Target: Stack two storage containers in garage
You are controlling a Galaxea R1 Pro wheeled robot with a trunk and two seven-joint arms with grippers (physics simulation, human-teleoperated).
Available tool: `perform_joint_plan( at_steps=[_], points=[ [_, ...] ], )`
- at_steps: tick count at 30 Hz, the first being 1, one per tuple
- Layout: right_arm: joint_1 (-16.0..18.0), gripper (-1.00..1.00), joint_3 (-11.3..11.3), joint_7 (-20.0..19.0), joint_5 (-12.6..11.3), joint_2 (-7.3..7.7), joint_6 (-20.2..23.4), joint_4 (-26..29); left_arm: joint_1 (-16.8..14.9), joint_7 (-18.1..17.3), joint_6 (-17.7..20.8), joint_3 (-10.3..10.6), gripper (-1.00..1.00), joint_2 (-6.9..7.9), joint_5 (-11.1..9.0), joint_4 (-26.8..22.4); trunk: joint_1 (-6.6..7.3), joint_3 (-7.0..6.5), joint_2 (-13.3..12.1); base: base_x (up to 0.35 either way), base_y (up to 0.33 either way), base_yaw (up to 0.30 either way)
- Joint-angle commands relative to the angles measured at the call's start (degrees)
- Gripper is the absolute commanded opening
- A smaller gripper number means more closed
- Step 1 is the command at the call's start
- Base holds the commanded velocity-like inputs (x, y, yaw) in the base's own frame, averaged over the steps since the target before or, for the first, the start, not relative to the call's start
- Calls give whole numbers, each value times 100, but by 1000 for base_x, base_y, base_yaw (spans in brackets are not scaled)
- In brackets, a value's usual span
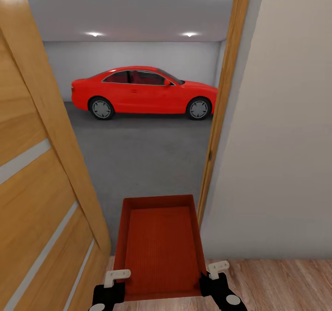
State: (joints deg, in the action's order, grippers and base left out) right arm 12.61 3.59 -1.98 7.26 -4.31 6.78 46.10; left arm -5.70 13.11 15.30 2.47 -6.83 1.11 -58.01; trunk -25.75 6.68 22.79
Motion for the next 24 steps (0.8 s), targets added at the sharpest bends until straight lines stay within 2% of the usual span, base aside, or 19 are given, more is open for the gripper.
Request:
perform_joint_plan(
  at_steps=[1, 6, 16, 24],
  points=[
    [4, -100, -60, 23, -158, -6, -273, 31, -1, -30, 25, 17, -100, -248, -296, 0, -3, 13, 13, 0, 0, -1],
    [4, -100, -60, 23, -158, -8, -273, 31, -1, -35, 25, 11, -100, -248, -296, 0, -3, 13, 13, 144, 51, 0],
    [4, -100, -60, 23, -158, -8, -273, 31, -1, -37, 25, 8, -100, -248, -296, 0, -3, 13, 13, 295, 95, 0],
    [4, -100, -60, 23, -156, -7, -273, 31, -1, -31, 25, 8, -100, -248, -296, 0, -3, 13, 13, 306, 22, 0]
  ],
)
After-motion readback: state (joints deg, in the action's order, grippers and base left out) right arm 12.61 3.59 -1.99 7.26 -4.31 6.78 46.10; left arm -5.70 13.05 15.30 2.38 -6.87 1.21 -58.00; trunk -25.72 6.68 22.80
